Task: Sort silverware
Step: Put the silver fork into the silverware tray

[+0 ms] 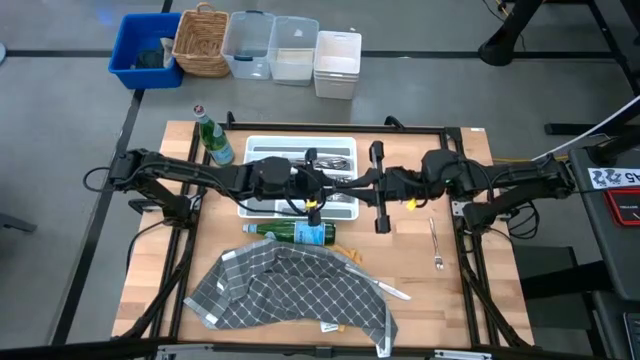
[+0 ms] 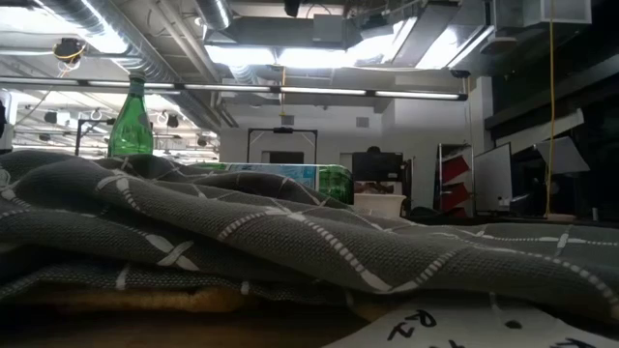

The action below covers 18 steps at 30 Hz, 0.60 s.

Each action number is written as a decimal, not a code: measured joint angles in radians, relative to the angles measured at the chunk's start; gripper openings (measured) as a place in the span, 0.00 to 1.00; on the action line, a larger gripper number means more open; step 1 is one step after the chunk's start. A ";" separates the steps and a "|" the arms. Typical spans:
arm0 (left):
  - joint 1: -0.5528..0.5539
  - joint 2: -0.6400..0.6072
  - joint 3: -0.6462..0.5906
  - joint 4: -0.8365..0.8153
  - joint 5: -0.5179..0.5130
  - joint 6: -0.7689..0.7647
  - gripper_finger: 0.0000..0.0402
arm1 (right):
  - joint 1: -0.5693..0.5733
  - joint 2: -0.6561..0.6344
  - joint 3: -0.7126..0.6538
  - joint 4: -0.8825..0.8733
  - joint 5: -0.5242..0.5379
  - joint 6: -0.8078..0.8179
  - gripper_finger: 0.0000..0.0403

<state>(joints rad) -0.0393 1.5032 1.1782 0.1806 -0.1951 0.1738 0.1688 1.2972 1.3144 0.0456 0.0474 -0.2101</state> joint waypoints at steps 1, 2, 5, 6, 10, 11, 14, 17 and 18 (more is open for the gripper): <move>0.001 0.000 0.000 -0.002 0.000 0.001 0.03 | 0.001 0.000 0.000 0.000 0.009 -0.002 0.03; 0.001 0.000 0.000 -0.009 -0.001 0.000 0.02 | 0.001 0.000 0.000 -0.001 0.019 -0.002 0.03; 0.000 0.000 0.000 -0.023 -0.011 -0.009 0.01 | 0.001 0.000 0.000 -0.004 0.069 0.002 0.03; 0.001 0.000 0.000 -0.024 -0.013 -0.008 0.01 | 0.001 0.000 0.000 -0.005 0.092 0.005 0.03; 0.001 0.000 0.000 -0.046 -0.017 -0.012 0.01 | 0.001 0.000 0.000 -0.017 0.119 0.024 0.05; 0.001 0.000 0.000 -0.047 -0.017 -0.012 0.01 | 0.001 0.000 0.000 -0.020 0.120 0.026 0.07; 0.002 0.000 0.000 -0.057 -0.023 -0.013 0.00 | 0.000 0.000 0.000 -0.021 0.131 0.043 0.15; 0.005 -0.001 0.001 -0.095 -0.053 -0.019 0.00 | 0.001 0.000 0.000 -0.041 0.169 0.081 0.24; 0.006 -0.002 0.001 -0.112 -0.064 -0.025 0.00 | 0.001 0.000 0.000 -0.055 0.189 0.092 0.27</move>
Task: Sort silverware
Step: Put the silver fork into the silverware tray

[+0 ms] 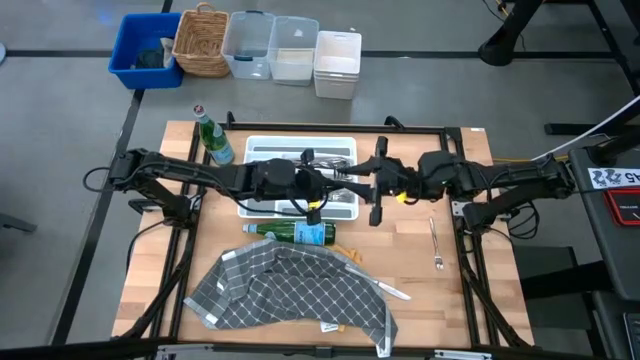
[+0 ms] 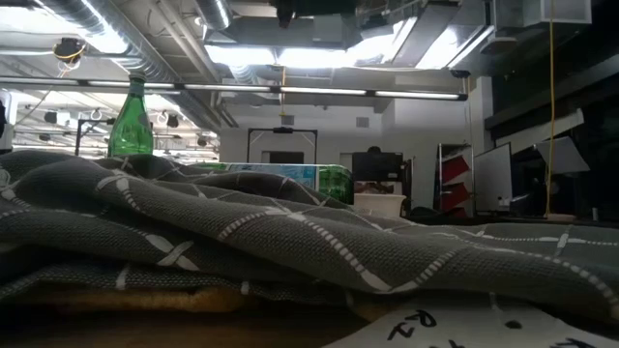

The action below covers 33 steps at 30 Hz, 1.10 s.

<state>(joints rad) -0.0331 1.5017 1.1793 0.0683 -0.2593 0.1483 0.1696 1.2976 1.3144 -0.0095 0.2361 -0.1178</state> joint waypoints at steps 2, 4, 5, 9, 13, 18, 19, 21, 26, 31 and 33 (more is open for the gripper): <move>0.004 0.000 0.000 -0.041 -0.009 -0.005 0.00 | 0.000 -0.006 0.000 -0.050 0.039 0.008 0.31; 0.012 0.000 0.000 -0.088 -0.015 -0.019 0.00 | 0.000 -0.014 0.000 -0.124 0.060 0.009 0.34; 0.016 0.000 0.000 -0.113 -0.018 -0.034 0.00 | 0.000 -0.019 0.000 -0.163 0.064 0.009 0.35; 0.041 0.000 0.000 -0.234 -0.019 -0.086 0.00 | 0.000 -0.037 0.000 -0.344 0.077 0.020 0.36; 0.069 0.000 0.000 -0.370 -0.033 -0.123 0.00 | 0.001 -0.066 0.000 -0.516 0.067 0.104 0.35; 0.103 0.000 0.000 -0.583 -0.033 -0.132 0.00 | 0.001 -0.085 0.000 -0.766 0.059 0.283 0.35; 0.110 0.000 0.000 -0.626 -0.032 -0.131 0.00 | 0.000 -0.085 0.000 -0.815 0.059 0.325 0.35; 0.126 0.000 -0.003 -0.700 -0.031 -0.129 0.00 | 0.000 -0.085 0.000 -0.920 0.058 0.411 0.35; 0.154 0.000 -0.066 -0.694 -0.031 -0.129 0.00 | 0.000 -0.076 0.000 -1.121 0.057 0.585 0.35; 0.161 0.002 -0.159 -0.638 -0.029 -0.136 0.00 | 0.000 -0.069 0.000 -1.168 0.057 0.635 0.35; 0.161 0.001 -0.189 -0.621 -0.029 -0.133 0.00 | 0.000 -0.069 0.000 -1.167 0.058 0.636 0.35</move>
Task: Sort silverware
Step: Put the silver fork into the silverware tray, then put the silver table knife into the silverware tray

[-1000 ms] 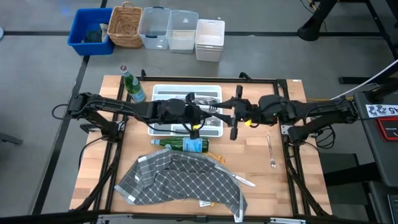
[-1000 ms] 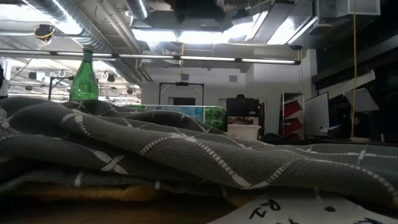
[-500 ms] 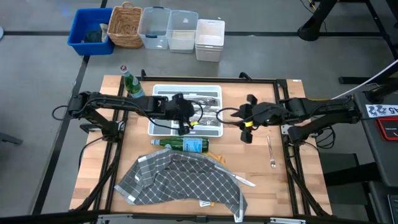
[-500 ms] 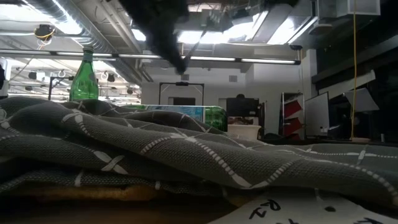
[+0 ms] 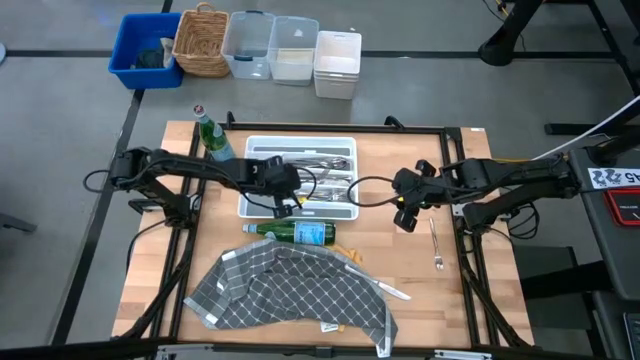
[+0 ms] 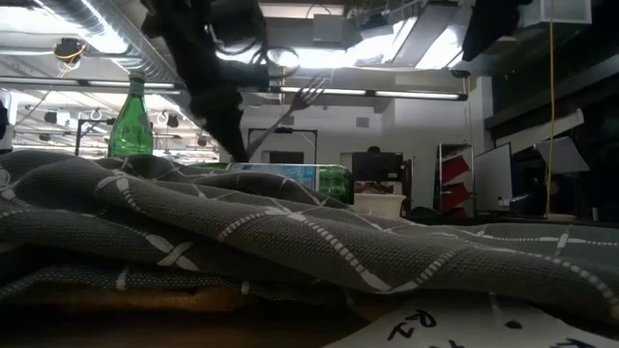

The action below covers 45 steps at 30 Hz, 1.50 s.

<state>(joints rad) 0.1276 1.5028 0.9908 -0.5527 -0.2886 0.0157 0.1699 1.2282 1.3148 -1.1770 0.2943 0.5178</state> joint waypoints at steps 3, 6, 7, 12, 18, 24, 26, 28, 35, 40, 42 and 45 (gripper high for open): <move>0.000 0.000 -0.054 0.045 0.000 0.011 0.00 | 0.000 0.000 0.000 0.000 0.000 -0.001 0.35; 0.000 0.000 -0.105 0.121 0.000 0.011 0.00 | 0.000 0.000 0.000 0.000 0.000 -0.001 0.35; 0.000 0.000 -0.125 0.146 0.000 0.011 0.00 | 0.000 0.000 0.000 0.001 0.000 -0.001 0.35; 0.013 0.000 -0.193 0.252 -0.011 0.044 0.02 | 0.000 0.000 0.000 0.001 0.000 -0.001 0.35; 0.018 0.000 -0.234 0.282 -0.011 0.068 0.02 | 0.000 0.000 0.000 0.003 0.000 0.001 0.35; 0.018 0.000 -0.248 0.270 -0.011 0.066 0.02 | 0.000 0.000 0.000 0.007 0.000 0.001 0.35; 0.018 0.000 -0.249 0.274 -0.011 0.062 0.02 | 0.000 0.000 0.000 0.012 0.000 0.001 0.35; 0.018 0.000 -0.249 0.274 -0.011 0.062 0.03 | 0.000 0.000 0.000 0.017 0.000 0.001 0.35; 0.025 0.000 -0.249 0.274 -0.011 0.041 0.16 | 0.000 0.000 0.000 0.044 0.000 0.001 0.35; 0.026 0.000 -0.249 0.280 -0.011 0.041 0.22 | 0.000 0.000 0.000 0.060 -0.054 0.001 0.35; 0.023 0.000 -0.249 0.291 -0.011 0.035 0.23 | 0.000 0.000 0.000 0.062 -0.083 0.008 0.35; 0.014 0.000 -0.244 0.316 -0.011 0.015 0.23 | 0.000 0.000 0.000 0.063 -0.121 0.065 0.35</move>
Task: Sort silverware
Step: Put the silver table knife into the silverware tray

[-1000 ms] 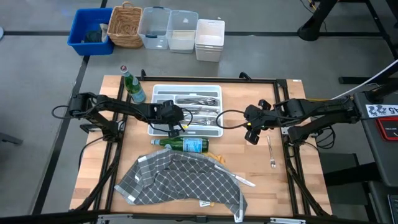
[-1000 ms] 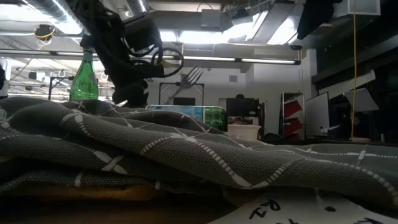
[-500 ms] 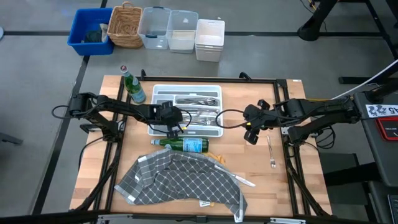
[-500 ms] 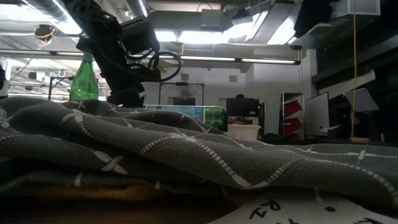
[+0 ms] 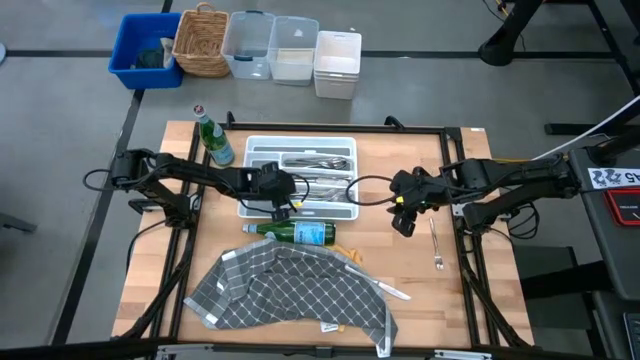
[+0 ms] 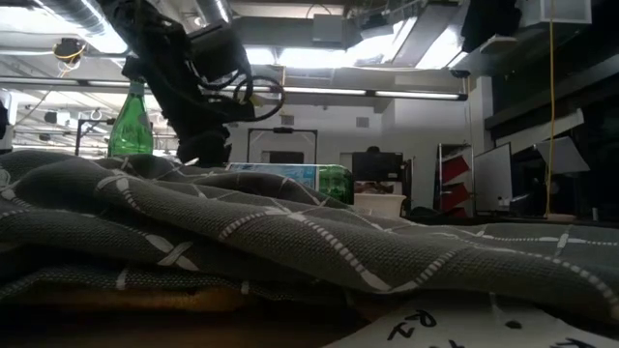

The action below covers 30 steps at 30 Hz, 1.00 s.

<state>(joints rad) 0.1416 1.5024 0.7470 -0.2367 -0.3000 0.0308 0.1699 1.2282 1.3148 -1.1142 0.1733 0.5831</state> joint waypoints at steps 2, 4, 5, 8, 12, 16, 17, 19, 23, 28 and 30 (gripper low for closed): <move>-0.006 0.000 0.011 0.007 0.000 -0.007 0.22 | 0.001 0.002 0.000 0.011 -0.009 0.049 0.35; -0.012 0.000 0.025 0.016 0.000 -0.008 0.21 | 0.006 0.012 0.000 0.022 -0.011 0.093 0.35; -0.016 0.000 0.033 0.019 0.000 -0.008 0.21 | 0.014 0.019 0.000 0.021 -0.016 0.111 0.35; -0.027 0.000 0.054 0.019 0.000 -0.008 0.20 | 0.043 0.051 0.000 0.021 -0.045 0.131 0.35; -0.045 -0.001 0.078 0.018 0.000 -0.008 0.21 | 0.114 0.116 0.000 0.026 -0.081 0.153 0.35; -0.063 -0.001 0.089 0.021 0.000 -0.006 0.21 | 0.191 0.198 0.000 0.039 -0.089 0.194 0.35; -0.067 -0.001 0.089 0.024 0.000 -0.006 0.20 | 0.209 0.220 0.000 0.047 -0.088 0.199 0.35; -0.074 -0.001 0.089 0.031 0.000 -0.006 0.20 | 0.247 0.269 0.000 0.067 -0.088 0.200 0.35; -0.088 -0.001 0.090 0.048 0.000 -0.006 0.20 | 0.310 0.364 0.000 0.121 -0.089 0.201 0.35; -0.102 -0.001 0.090 0.046 0.000 -0.005 0.20 | 0.369 0.481 0.000 0.197 -0.089 0.230 0.35; -0.105 -0.001 0.090 0.046 0.000 -0.005 0.19 | 0.383 0.523 0.000 0.216 -0.089 0.273 0.35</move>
<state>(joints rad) 0.0361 1.5013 0.8371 -0.1910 -0.2996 0.0257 0.5530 1.7508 1.3148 -0.8980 0.0845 0.8565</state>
